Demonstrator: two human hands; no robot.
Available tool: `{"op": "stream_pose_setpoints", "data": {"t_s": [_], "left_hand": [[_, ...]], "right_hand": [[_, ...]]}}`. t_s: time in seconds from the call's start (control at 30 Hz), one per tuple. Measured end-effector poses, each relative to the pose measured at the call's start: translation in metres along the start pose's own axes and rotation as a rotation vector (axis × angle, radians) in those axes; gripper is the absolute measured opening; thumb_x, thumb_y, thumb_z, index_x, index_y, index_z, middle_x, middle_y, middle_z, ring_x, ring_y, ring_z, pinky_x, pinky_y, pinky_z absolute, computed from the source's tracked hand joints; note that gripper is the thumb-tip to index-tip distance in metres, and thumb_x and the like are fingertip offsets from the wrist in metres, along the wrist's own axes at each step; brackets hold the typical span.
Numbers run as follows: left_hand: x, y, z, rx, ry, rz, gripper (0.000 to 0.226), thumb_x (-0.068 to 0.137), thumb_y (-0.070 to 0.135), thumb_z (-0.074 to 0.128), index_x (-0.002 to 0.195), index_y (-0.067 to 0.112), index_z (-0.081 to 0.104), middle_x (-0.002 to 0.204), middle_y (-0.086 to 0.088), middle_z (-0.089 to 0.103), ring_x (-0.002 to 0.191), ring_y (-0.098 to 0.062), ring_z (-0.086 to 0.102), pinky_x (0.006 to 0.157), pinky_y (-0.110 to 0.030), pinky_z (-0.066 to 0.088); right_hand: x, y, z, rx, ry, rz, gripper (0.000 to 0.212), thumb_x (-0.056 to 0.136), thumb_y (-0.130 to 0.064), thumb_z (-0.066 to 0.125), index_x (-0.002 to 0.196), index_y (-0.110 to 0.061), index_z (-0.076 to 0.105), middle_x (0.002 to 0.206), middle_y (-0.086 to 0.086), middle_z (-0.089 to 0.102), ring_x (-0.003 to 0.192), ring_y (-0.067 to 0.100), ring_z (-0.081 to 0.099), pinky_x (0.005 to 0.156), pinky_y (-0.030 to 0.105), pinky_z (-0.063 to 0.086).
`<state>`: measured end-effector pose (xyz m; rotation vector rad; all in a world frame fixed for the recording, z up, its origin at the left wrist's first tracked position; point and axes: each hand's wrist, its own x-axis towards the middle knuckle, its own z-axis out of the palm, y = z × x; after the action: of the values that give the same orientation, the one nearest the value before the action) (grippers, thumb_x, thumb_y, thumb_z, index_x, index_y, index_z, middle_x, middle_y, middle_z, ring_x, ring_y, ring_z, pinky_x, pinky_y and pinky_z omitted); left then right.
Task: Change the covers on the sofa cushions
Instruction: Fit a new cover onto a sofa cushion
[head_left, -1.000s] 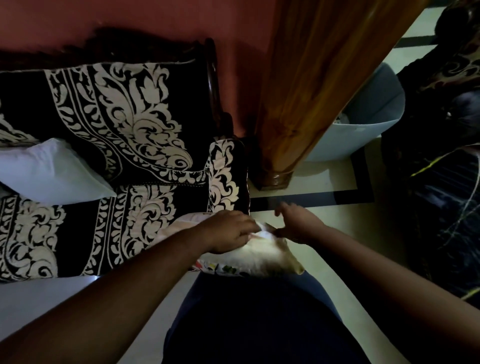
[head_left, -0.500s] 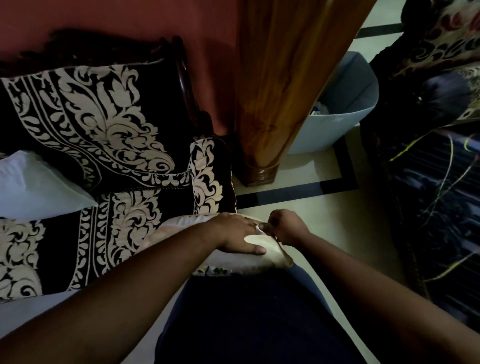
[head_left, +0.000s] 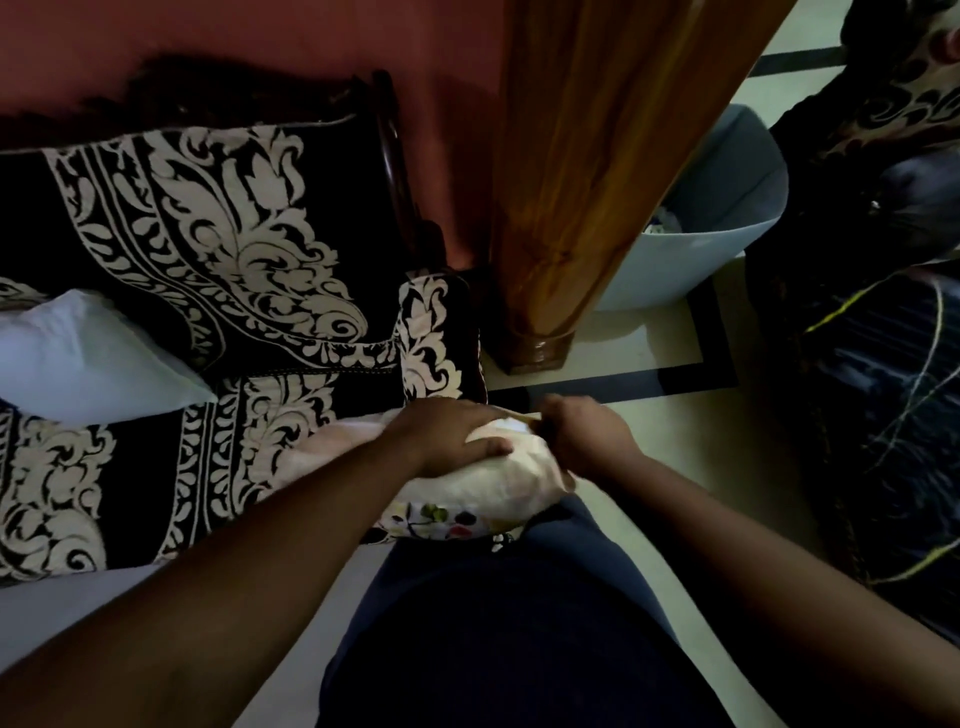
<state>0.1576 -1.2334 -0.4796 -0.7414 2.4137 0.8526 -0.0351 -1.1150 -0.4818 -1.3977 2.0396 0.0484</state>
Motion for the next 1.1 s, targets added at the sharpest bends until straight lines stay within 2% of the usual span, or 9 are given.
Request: {"op": "stream_pose_setpoints", "data": {"t_s": [0.13, 0.3, 0.47, 0.57, 0.67, 0.77, 0.93, 1.03, 1.1], "left_hand": [[-0.024, -0.021, 0.002, -0.046, 0.141, -0.134, 0.073, 0.084, 0.084, 0.043, 0.141, 0.039, 0.051, 0.138, 0.011, 0.06, 0.122, -0.016, 0.057, 0.096, -0.032, 0.046], [-0.075, -0.057, -0.001, -0.011, 0.115, -0.173, 0.092, 0.074, 0.094, 0.027, 0.15, 0.043, 0.04, 0.151, 0.014, 0.048, 0.135, -0.014, 0.047, 0.103, -0.031, 0.041], [-0.09, -0.061, 0.026, -0.084, 0.22, -0.155, 0.084, 0.09, 0.078, 0.032, 0.151, 0.023, 0.045, 0.155, 0.002, 0.046, 0.141, -0.016, 0.043, 0.111, -0.024, 0.031], [-0.083, -0.055, 0.028, -0.133, 0.143, 0.003, 0.075, 0.093, 0.074, 0.037, 0.148, 0.024, 0.048, 0.152, 0.002, 0.05, 0.136, -0.016, 0.048, 0.112, -0.031, 0.038], [-0.089, -0.07, 0.022, -0.134, 0.104, 0.029, 0.073, 0.088, 0.075, 0.048, 0.149, 0.036, 0.044, 0.148, 0.006, 0.052, 0.13, -0.012, 0.051, 0.105, -0.03, 0.043], [-0.123, -0.108, 0.031, -0.173, 0.158, -0.237, 0.075, 0.084, 0.08, 0.05, 0.147, 0.04, 0.046, 0.15, 0.01, 0.05, 0.134, -0.012, 0.048, 0.107, -0.028, 0.038], [-0.141, -0.112, 0.058, -0.273, 0.247, -0.303, 0.094, 0.079, 0.092, 0.009, 0.149, 0.041, 0.044, 0.154, 0.013, 0.045, 0.14, -0.012, 0.042, 0.115, -0.034, 0.037], [-0.122, -0.106, 0.066, -0.199, 0.368, -0.35, 0.065, 0.092, 0.074, 0.021, 0.134, 0.042, 0.059, 0.148, 0.012, 0.046, 0.13, -0.018, 0.047, 0.102, -0.041, 0.047], [-0.109, -0.105, 0.07, -0.253, 0.443, -0.43, 0.053, 0.097, 0.065, 0.033, 0.125, 0.033, 0.065, 0.14, 0.004, 0.045, 0.118, -0.02, 0.052, 0.091, -0.039, 0.052]], "right_hand": [[0.014, 0.013, -0.013, -0.143, -0.199, 0.035, 0.016, 0.097, -0.039, 0.056, 0.093, -0.025, 0.063, 0.088, -0.001, 0.065, 0.079, 0.022, 0.064, 0.072, 0.042, 0.059], [0.029, -0.013, -0.024, -0.439, -0.297, -0.06, 0.024, 0.096, -0.029, 0.058, 0.119, -0.024, 0.062, 0.113, 0.003, 0.066, 0.104, 0.025, 0.065, 0.083, 0.042, 0.057], [0.061, -0.086, -0.014, -0.136, -0.365, -0.319, 0.041, 0.094, -0.035, 0.059, 0.133, -0.022, 0.059, 0.126, 0.007, 0.065, 0.113, 0.029, 0.062, 0.09, 0.037, 0.052], [0.075, -0.125, 0.002, -0.008, -0.35, -0.359, 0.045, 0.095, -0.037, 0.056, 0.138, -0.023, 0.057, 0.13, 0.01, 0.065, 0.117, 0.03, 0.061, 0.095, 0.04, 0.052], [0.083, -0.141, 0.023, -0.19, -0.319, -0.436, 0.034, 0.098, -0.031, 0.057, 0.131, -0.031, 0.062, 0.131, 0.005, 0.065, 0.115, 0.027, 0.062, 0.09, 0.037, 0.053], [0.086, -0.138, 0.035, -0.323, -0.357, -0.5, 0.032, 0.099, -0.05, 0.052, 0.117, -0.029, 0.069, 0.116, 0.004, 0.07, 0.105, 0.027, 0.065, 0.082, 0.038, 0.055], [0.08, -0.136, 0.031, -0.309, -0.214, -0.567, 0.028, 0.103, -0.043, 0.044, 0.106, -0.027, 0.068, 0.106, 0.003, 0.07, 0.098, 0.026, 0.064, 0.076, 0.035, 0.051], [0.064, -0.132, 0.03, -0.256, -0.146, -0.62, 0.026, 0.104, -0.039, 0.044, 0.089, -0.026, 0.061, 0.097, -0.001, 0.069, 0.092, 0.022, 0.063, 0.073, 0.037, 0.05], [0.054, -0.123, 0.027, -0.156, -0.148, -0.535, 0.025, 0.104, -0.04, 0.045, 0.089, -0.027, 0.062, 0.096, 0.0, 0.069, 0.092, 0.024, 0.065, 0.074, 0.038, 0.051]]}}
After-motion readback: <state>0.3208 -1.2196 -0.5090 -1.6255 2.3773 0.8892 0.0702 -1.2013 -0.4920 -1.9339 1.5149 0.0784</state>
